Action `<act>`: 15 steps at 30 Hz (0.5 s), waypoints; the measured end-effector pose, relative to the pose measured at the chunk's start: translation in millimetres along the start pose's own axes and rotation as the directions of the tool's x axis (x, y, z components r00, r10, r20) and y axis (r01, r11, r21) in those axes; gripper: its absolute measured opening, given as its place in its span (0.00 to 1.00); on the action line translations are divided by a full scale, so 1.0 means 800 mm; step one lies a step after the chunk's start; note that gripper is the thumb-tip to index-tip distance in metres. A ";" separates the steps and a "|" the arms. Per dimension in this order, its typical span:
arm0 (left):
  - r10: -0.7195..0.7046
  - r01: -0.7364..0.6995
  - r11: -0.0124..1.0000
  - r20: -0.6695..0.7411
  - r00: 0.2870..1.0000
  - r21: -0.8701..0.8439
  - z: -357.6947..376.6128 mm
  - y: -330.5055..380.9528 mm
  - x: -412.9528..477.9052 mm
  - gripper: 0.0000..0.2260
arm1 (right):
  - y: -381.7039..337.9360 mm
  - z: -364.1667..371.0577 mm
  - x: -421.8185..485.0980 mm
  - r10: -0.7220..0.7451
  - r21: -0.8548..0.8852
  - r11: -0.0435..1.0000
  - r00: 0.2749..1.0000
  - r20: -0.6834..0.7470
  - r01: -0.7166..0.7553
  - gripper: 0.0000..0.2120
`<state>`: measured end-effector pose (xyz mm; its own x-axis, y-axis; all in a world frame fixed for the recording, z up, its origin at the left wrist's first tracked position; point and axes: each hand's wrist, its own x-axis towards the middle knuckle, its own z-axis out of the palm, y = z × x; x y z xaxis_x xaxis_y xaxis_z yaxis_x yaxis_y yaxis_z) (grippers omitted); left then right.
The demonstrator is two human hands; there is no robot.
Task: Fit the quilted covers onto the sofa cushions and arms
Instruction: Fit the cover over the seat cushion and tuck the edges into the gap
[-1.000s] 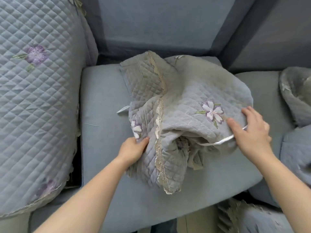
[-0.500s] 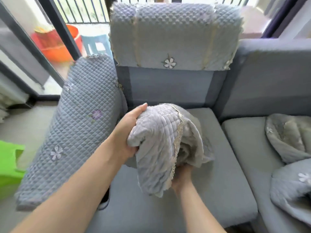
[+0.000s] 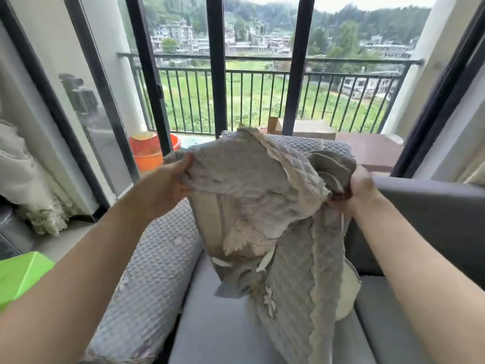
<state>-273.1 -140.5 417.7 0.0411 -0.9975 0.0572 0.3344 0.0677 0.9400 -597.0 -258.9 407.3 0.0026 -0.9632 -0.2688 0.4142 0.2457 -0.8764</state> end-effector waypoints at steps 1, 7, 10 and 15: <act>0.044 -0.051 0.996 -0.098 0.994 -0.075 -0.004 0.013 0.001 0.08 | -0.016 -0.006 0.000 -0.018 -0.024 1.000 1.000 -0.024 0.018 0.26; 0.087 -0.108 0.982 -0.131 0.988 -0.158 -0.023 0.049 0.013 0.20 | -0.085 -0.022 -0.002 -0.125 -0.071 0.990 0.992 -0.013 0.124 0.23; 0.061 -0.061 0.997 -0.010 0.998 -0.038 -0.033 0.083 0.024 0.19 | -0.098 -0.027 -0.007 -0.194 -0.207 0.959 0.981 0.028 0.196 0.23; 0.211 -0.141 0.937 0.193 0.958 -0.321 -0.054 0.129 0.057 0.25 | -0.127 -0.019 -0.004 -0.492 -0.227 0.862 0.857 -0.151 0.454 0.09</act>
<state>-196.2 -178.3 502.9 -0.0721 -0.9454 0.3178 0.6093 0.2105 0.7645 -653.2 -279.4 491.1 -0.3392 -0.9302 0.1401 0.1513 -0.2009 -0.9678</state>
